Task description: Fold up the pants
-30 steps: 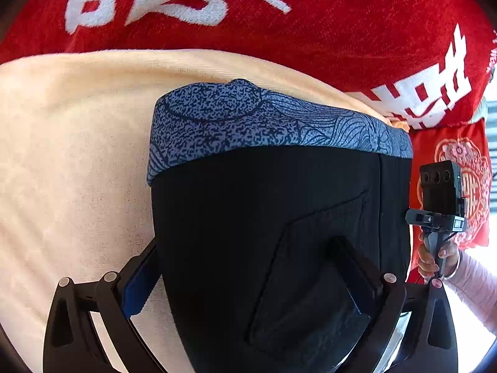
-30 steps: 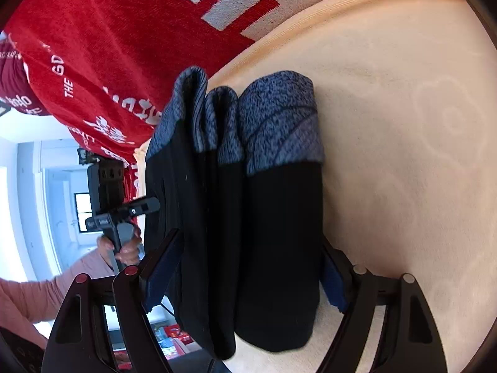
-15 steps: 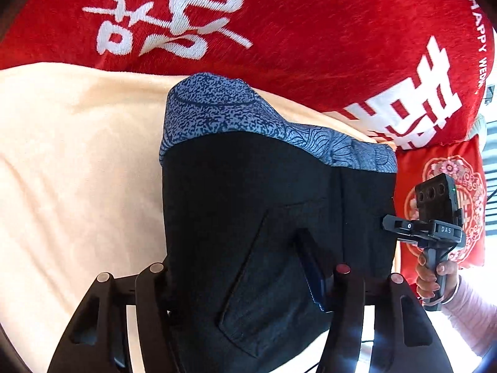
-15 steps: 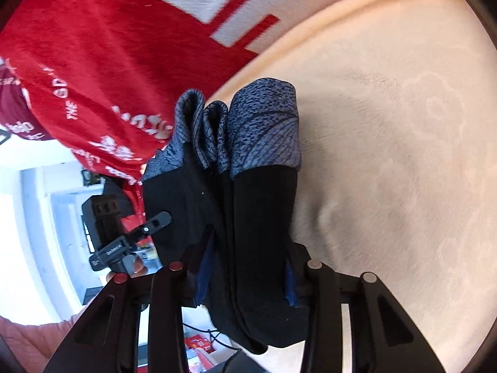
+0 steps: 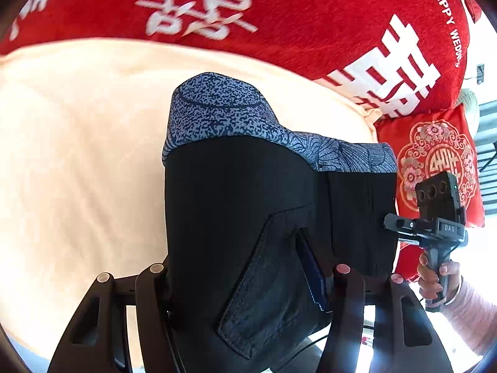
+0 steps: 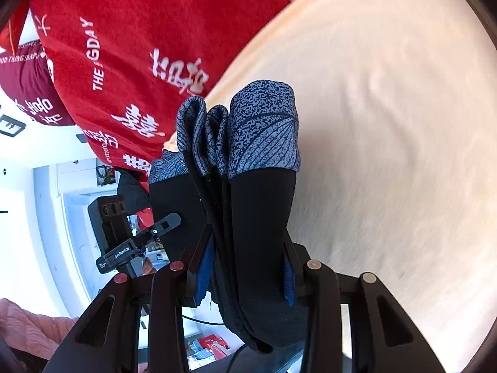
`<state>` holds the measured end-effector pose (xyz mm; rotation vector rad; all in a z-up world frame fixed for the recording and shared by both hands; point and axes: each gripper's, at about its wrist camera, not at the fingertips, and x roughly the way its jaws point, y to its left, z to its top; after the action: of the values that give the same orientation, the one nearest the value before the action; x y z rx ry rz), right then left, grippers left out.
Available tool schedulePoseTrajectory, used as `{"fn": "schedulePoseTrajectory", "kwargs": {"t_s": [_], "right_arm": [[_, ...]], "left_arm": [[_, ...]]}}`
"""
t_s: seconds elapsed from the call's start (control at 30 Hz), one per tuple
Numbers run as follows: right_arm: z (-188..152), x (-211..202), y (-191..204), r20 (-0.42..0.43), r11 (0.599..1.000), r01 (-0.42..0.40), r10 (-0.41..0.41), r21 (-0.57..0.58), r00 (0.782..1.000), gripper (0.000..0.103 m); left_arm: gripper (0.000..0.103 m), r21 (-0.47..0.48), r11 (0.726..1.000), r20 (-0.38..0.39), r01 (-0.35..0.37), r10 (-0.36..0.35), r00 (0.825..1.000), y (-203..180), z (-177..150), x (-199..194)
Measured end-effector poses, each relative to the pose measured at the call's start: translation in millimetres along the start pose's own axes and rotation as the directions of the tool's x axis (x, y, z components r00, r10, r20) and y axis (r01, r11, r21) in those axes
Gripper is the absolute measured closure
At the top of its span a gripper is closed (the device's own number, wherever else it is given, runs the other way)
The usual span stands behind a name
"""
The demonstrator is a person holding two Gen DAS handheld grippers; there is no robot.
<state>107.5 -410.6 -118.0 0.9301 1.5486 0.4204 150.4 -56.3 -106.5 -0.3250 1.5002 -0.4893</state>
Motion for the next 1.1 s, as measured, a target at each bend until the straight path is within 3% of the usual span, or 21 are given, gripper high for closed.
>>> {"fn": "schedulePoseTrajectory", "kwargs": {"t_s": [0.07,0.13,0.17,0.23,0.3,0.4,0.43,0.47,0.53,0.57,0.7,0.77,0.87,0.93,1.1], "right_arm": [[-11.4,9.7,-4.0,-0.011,1.0,0.02,-0.02,0.009,1.0,0.062],[-16.0,27.9,-8.5,-0.04,0.994,0.105,-0.104,0.008,0.994,0.059],[-14.9,35.6,-5.9,-0.049,0.99,0.144,-0.143,0.009,0.988,0.054],[-15.1,39.6,-5.9,-0.049,0.97,0.243,-0.243,0.007,0.969,0.045],[-14.4,34.6,1.9,-0.024,0.952,0.304,-0.304,0.012,0.952,0.04],[-15.4,15.1,16.2,0.054,0.908,0.418,-0.418,0.009,0.907,0.04],[-16.8,8.7,20.6,0.081,0.9,0.435,-0.434,-0.001,0.897,0.044],[-16.9,2.9,26.9,0.109,0.897,0.442,-0.438,-0.012,0.892,0.059],[-17.5,-2.4,45.1,0.155,0.904,0.424,-0.414,-0.044,0.897,0.074],[-17.2,-2.7,51.4,0.17,0.906,0.419,-0.404,-0.062,0.899,0.076],[-11.5,23.4,78.8,0.157,0.892,0.417,-0.393,-0.176,0.906,0.077],[-9.0,44.5,79.3,0.13,0.857,0.467,-0.449,-0.218,0.884,0.077],[-3.9,61.5,69.5,0.13,0.83,0.508,-0.491,-0.23,0.861,0.079],[-0.5,63.7,66.3,0.137,0.838,0.501,-0.482,-0.216,0.865,0.079],[-3.1,55.6,69.5,0.138,0.856,0.486,-0.467,-0.177,0.873,0.077]], "left_arm": [[0.041,-0.019,0.999,-0.006,-0.027,0.027,1.0,7.8,-7.5,7.0],[0.039,-0.027,0.996,-0.013,-0.09,0.09,0.996,19.1,-16.5,16.6],[0.029,-0.037,0.992,-0.023,-0.117,0.116,0.993,24.8,-20.5,22.7],[0.02,-0.063,0.983,0.003,-0.172,0.173,0.985,32.6,-26.7,22.9],[0.02,-0.069,0.977,0.02,-0.2,0.202,0.979,33.0,-27.5,17.8],[0.02,-0.061,0.964,0.066,-0.259,0.263,0.963,30.6,-24.7,1.3],[0.02,-0.049,0.964,0.091,-0.263,0.267,0.959,26.6,-22.0,-7.6],[0.02,-0.039,0.965,0.11,-0.261,0.264,0.958,21.5,-19.9,-13.7],[0.02,0.014,0.971,0.152,-0.239,0.234,0.96,7.0,-13.3,-23.6],[0.02,0.039,0.972,0.157,-0.231,0.222,0.962,1.3,-10.6,-23.0],[0.02,0.142,0.967,0.136,-0.214,0.195,0.971,-22.3,0.3,1.2],[0.014,0.158,0.953,0.141,-0.258,0.237,0.961,-22.1,2.8,20.4],[0.011,0.11,0.949,0.116,-0.295,0.283,0.952,-2.4,5.9,38.5],[0.001,0.068,0.954,0.111,-0.292,0.283,0.953,8.1,8.3,41.6],[0.001,0.071,0.943,0.092,-0.324,0.318,0.944,6.3,4.6,35.6]]}}
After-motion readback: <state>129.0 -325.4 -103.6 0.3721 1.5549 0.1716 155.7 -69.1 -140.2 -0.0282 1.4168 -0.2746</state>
